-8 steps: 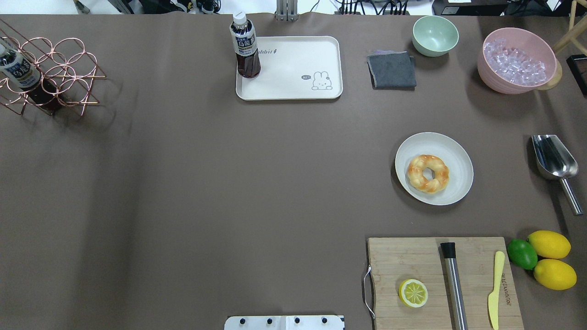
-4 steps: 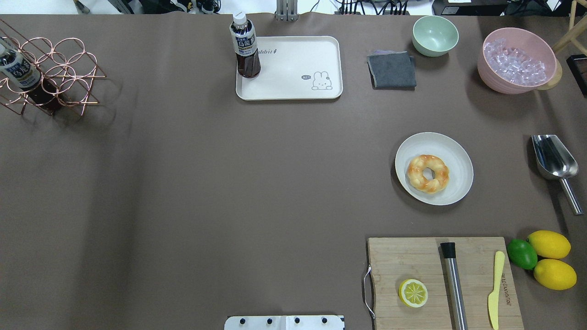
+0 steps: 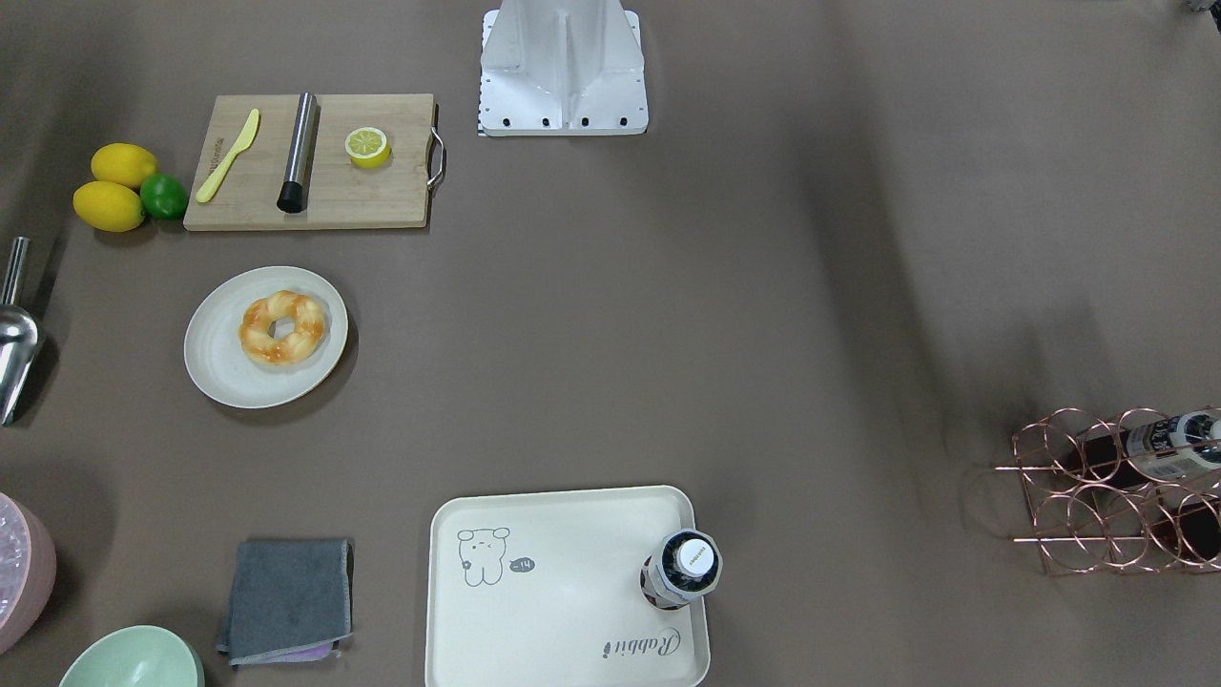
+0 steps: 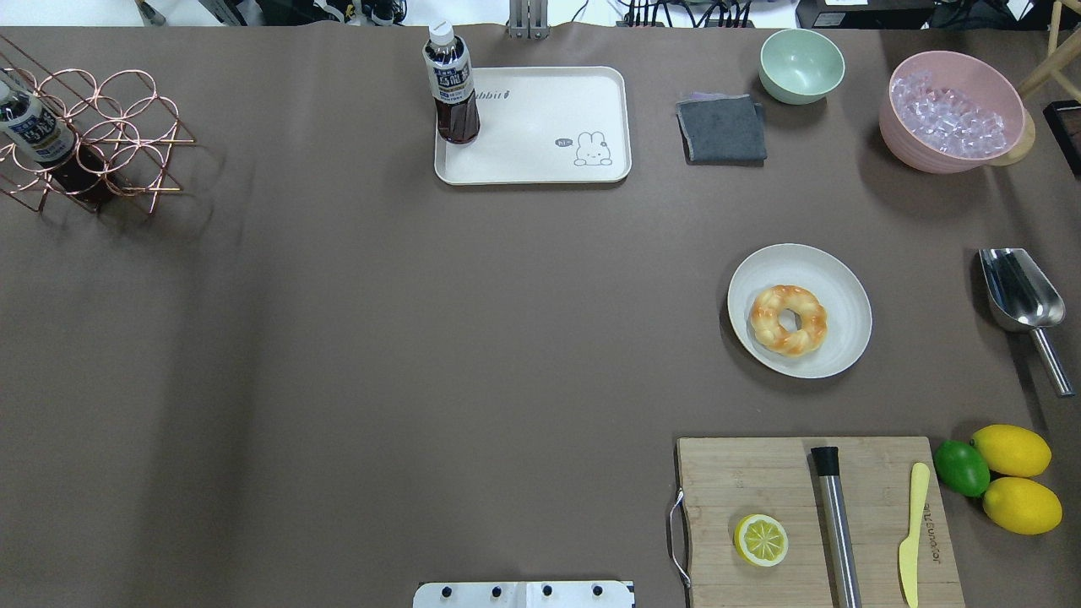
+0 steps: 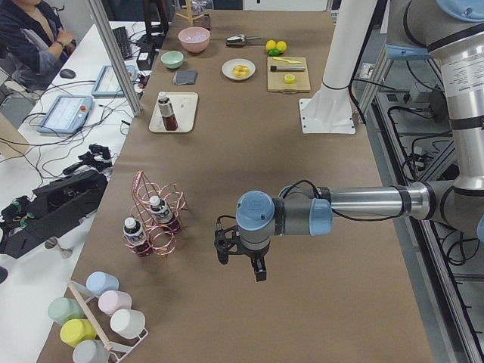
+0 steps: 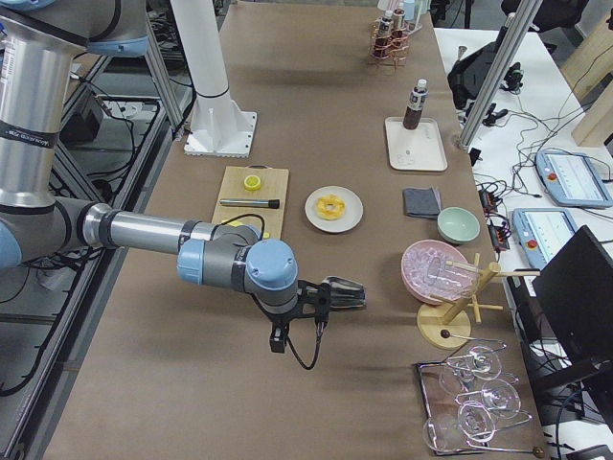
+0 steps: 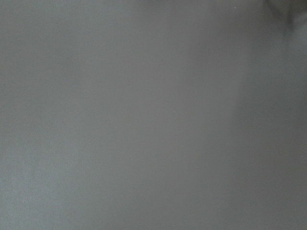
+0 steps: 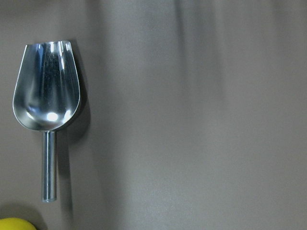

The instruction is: Place donut on tray

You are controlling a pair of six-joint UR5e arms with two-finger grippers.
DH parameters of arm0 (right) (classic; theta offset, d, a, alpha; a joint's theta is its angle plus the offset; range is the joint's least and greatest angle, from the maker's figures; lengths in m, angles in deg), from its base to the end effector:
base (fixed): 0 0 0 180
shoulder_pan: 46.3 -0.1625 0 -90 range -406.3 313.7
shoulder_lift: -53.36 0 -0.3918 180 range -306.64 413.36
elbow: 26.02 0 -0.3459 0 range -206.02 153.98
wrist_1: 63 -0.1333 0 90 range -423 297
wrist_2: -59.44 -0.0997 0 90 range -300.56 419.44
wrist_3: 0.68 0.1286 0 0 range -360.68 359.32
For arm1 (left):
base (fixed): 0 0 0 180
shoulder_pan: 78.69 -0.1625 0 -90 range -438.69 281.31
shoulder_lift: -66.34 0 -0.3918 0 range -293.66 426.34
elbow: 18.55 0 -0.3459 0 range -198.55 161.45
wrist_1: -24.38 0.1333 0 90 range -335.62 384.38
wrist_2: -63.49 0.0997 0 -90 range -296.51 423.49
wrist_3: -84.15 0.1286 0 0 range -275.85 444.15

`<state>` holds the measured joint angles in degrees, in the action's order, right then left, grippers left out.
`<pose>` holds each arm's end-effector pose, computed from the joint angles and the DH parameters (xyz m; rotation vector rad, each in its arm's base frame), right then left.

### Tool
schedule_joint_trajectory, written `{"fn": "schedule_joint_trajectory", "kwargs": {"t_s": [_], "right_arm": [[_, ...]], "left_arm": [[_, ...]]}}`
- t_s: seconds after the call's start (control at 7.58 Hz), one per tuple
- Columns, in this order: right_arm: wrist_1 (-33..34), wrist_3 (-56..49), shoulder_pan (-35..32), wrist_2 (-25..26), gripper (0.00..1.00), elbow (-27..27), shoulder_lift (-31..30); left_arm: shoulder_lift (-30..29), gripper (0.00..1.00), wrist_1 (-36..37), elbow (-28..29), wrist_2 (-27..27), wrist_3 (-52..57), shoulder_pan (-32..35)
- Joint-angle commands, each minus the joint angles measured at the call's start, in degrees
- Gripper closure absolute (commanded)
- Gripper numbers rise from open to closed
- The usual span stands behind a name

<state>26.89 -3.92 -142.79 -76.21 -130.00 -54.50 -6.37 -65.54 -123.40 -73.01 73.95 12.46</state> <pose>0.0771 -0.3118 0.6551 0.0055 -0.7991 0.0799 -0.0465 -0.3240 0.6441 -0.1056 0.8071 -0.2049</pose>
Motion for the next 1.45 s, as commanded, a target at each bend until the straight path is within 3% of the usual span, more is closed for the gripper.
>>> {"fn": "schedule_joint_trajectory", "kwargs": {"t_s": [0.0, 0.4, 0.92, 1.05, 1.32], "right_arm": [[0.03, 0.33, -0.27, -0.40, 0.00, -1.39, 0.63], [0.12, 4.80, 0.77, -4.59, 0.00, -2.89, 3.51], [-0.23, 27.09, 14.54, -3.83, 0.00, -3.69, 11.42], [-5.28, 34.28, 18.06, -2.78, 0.01, -3.34, 11.79], [-21.69, 52.98, 27.62, 3.70, 0.01, 0.07, 11.62]], "left_arm": [[0.02, 0.01, 0.00, -0.09, 0.00, 0.00, 0.08], [0.02, 0.01, -0.08, -0.18, 0.00, 0.00, -0.01], [0.20, 0.01, -0.08, -0.26, 0.00, 0.00, -0.01], [0.20, 0.01, -0.08, -0.27, 0.00, 0.00, -0.01], [0.20, 0.01, -0.08, -0.27, 0.00, 0.09, -0.01]]}}
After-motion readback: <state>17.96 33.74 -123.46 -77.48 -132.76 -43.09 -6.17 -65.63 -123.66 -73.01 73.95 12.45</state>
